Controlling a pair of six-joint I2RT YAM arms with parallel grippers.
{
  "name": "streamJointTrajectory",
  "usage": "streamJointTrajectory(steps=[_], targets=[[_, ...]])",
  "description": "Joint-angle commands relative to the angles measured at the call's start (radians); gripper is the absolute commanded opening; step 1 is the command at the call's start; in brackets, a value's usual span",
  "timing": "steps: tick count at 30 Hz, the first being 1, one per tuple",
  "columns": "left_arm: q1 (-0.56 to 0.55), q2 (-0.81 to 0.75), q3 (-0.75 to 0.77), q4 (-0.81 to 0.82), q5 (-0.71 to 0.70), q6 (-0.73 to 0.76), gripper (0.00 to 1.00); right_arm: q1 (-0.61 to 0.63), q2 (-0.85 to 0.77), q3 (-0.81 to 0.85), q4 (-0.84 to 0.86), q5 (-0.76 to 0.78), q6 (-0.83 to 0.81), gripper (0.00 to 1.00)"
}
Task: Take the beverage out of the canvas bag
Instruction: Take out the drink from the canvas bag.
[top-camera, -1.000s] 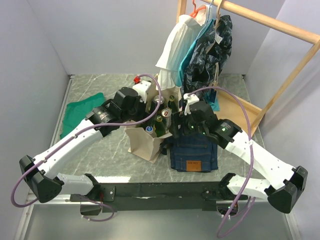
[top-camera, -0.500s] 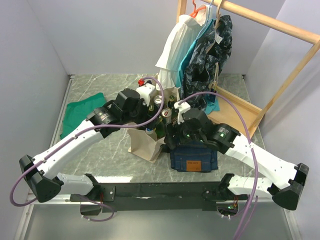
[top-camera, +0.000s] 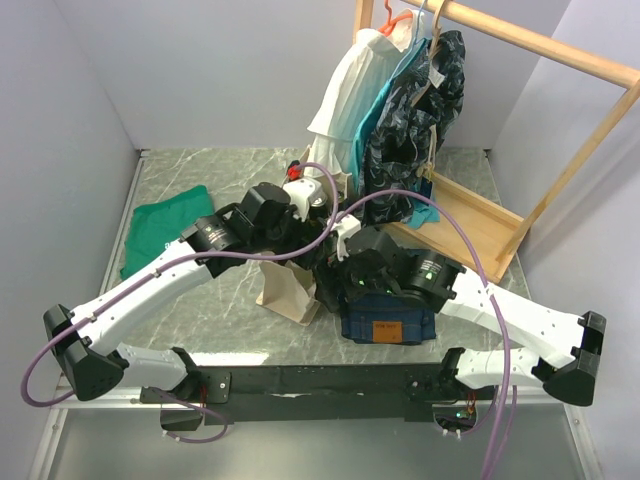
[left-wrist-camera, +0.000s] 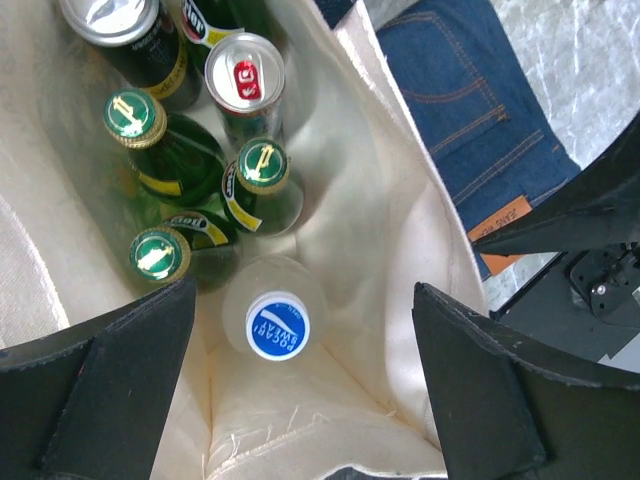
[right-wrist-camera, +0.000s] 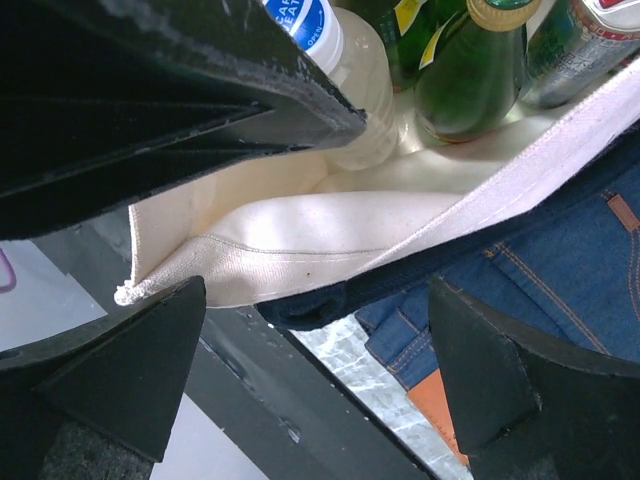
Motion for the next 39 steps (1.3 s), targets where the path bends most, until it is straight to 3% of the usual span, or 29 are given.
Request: streamJointTrajectory(steps=[1,17,22,35,39], targets=[[-0.005,-0.016,0.027,-0.039,-0.033,0.012,0.95,0.051,0.014,0.041,-0.032,-0.064,-0.002,0.98],[-0.005,-0.059,-0.036,-0.136,-0.010,-0.071,0.86,0.074,-0.011,0.038,-0.018,0.008,0.034,0.96],[-0.005,-0.039,-0.054,-0.118,-0.001,-0.085,0.73,0.076,-0.031,0.038,-0.015,0.025,0.043,0.96],[-0.013,-0.016,-0.067,-0.102,-0.036,-0.099,0.72,0.077,-0.040,0.019,0.007,0.031,0.041,0.96],[-0.021,-0.006,-0.074,-0.107,-0.021,-0.099,0.60,0.077,-0.029,0.021,-0.007,0.039,0.046,0.95]])
